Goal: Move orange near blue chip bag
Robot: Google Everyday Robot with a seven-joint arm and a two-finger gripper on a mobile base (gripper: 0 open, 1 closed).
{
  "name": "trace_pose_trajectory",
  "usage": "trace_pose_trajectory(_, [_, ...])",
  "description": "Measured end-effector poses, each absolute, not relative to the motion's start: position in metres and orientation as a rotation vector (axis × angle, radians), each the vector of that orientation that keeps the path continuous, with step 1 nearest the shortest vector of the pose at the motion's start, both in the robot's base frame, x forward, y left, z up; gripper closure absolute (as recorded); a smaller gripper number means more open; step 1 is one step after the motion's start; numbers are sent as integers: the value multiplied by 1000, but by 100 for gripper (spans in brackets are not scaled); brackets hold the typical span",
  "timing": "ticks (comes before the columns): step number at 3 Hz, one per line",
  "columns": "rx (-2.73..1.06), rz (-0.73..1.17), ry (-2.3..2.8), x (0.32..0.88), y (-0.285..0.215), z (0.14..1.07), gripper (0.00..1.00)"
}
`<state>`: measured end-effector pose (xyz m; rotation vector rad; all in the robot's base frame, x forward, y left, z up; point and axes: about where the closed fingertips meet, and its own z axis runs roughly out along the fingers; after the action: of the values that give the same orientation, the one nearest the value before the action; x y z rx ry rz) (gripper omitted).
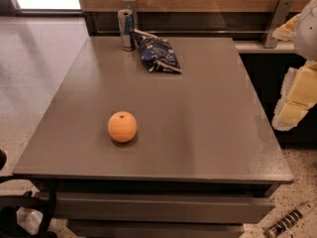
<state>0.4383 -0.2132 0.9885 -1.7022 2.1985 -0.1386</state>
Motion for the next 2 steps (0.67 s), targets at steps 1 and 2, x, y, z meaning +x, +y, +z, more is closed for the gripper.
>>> trace_pose_trajectory(1, [-1702,-139,2199,438,-213,989,0])
trace_pose_trajectory(2, [-1654,-76,2171,438,-208,984,0])
